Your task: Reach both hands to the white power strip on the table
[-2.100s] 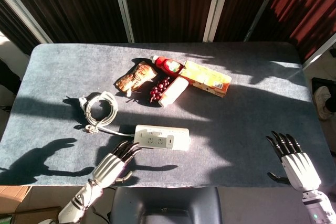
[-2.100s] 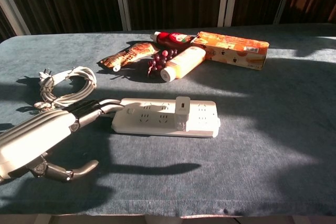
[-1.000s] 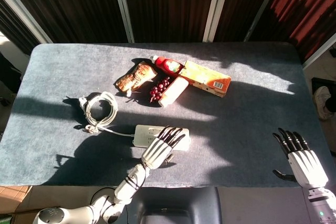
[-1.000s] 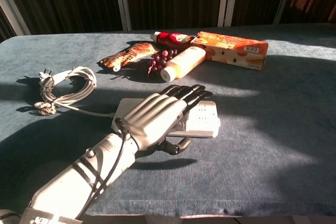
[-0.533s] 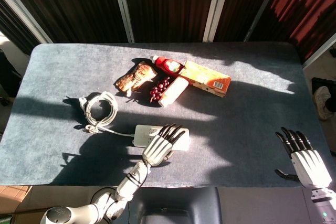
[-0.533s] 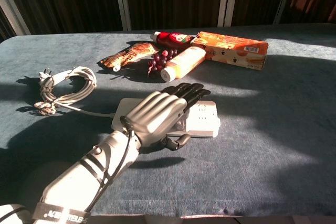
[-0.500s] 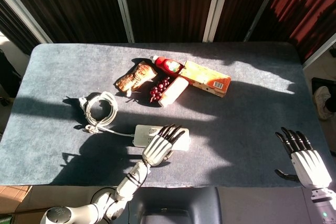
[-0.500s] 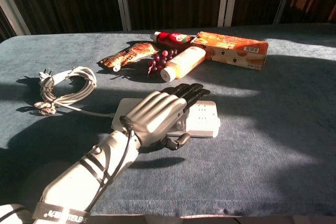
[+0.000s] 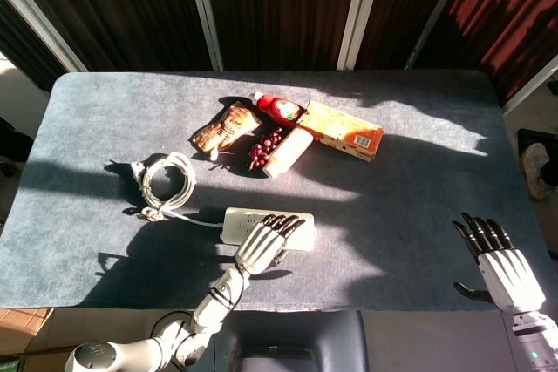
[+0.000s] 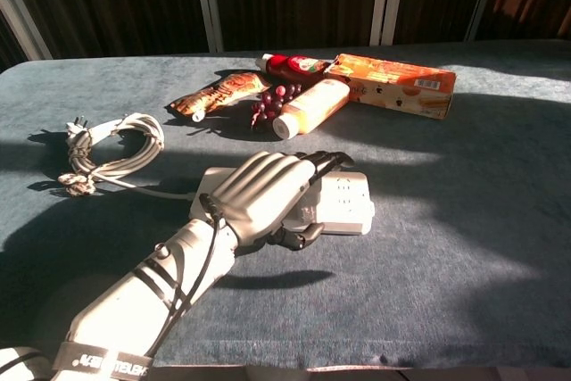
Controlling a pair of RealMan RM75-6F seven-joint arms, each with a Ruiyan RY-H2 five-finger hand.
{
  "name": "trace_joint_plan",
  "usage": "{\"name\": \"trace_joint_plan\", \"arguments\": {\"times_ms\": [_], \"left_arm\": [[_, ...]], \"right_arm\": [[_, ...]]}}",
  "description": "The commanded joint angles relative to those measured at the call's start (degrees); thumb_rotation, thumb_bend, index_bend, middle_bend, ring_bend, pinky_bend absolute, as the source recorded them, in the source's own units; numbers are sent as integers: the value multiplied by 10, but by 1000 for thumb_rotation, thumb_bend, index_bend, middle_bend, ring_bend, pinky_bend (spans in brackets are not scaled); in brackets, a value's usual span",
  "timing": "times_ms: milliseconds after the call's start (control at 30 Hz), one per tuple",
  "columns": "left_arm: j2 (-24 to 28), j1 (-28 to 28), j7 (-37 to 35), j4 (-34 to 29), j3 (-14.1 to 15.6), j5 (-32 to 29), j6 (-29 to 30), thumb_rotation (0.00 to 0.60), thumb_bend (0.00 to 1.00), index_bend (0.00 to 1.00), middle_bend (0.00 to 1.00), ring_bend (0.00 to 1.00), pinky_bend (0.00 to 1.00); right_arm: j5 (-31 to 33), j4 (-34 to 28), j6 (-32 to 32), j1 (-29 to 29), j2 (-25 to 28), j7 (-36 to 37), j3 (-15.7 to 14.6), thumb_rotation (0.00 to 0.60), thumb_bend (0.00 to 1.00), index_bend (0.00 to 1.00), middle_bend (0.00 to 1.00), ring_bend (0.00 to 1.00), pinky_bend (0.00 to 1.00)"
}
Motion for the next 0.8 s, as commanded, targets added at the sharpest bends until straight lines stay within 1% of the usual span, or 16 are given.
{"name": "trace_joint_plan", "arguments": {"times_ms": [33,100,133,167,200,267,333,367,433,500,533,633,800], "left_arm": [[1,0,0,-2,0,-3,-1,600,545,220,346,353,453],[3,0,0,-4,2,-3,-1,600,550,233,361,365,466],[3,0,0,-5,3,-3,0,600,552,241,369,372,473],[3,0,1,-6,5,-4,0,600,552,247,374,376,476],[4,1,2,-8,6,-4,0,600,553,249,376,378,477],[4,0,4,-11,6,-4,1,600,552,251,377,379,478],[4,-1,5,-14,7,-4,2,600,551,251,379,379,478],[5,-1,7,-16,7,-4,3,600,550,251,379,379,478],[5,-1,11,-19,7,-4,5,600,549,251,379,379,478],[5,-2,15,-21,6,-6,6,600,547,251,380,379,478],[6,-2,16,-22,5,-7,6,600,546,251,380,379,478],[8,-2,20,-25,3,-9,7,600,543,251,380,379,478],[12,-4,22,-32,-1,-11,10,600,542,251,380,379,478]], "right_arm": [[-20,7,-2,8,-9,-1,-2,600,176,0,0,0,0],[-52,21,-4,23,-21,4,-5,600,181,0,0,0,0],[-69,29,-3,31,-29,8,-5,600,206,0,0,0,0],[-86,40,-5,41,-39,11,-5,600,255,0,0,0,0],[-109,57,-10,57,-53,13,-5,600,315,0,0,0,0],[-135,79,-24,81,-77,14,-5,600,466,0,12,0,0],[-163,102,-36,108,-109,19,-4,600,599,10,65,0,32],[-172,110,-43,119,-122,22,-5,600,642,21,86,0,50],[-188,126,-68,146,-151,33,-10,600,767,77,136,11,92],[-190,132,-92,164,-170,38,-12,600,829,113,162,30,106],[-190,136,-105,173,-179,39,-14,600,845,125,170,37,112],[-185,141,-149,198,-206,36,-20,600,886,142,181,45,118],[-161,144,-179,215,-237,30,-16,600,924,154,188,51,123]]}}
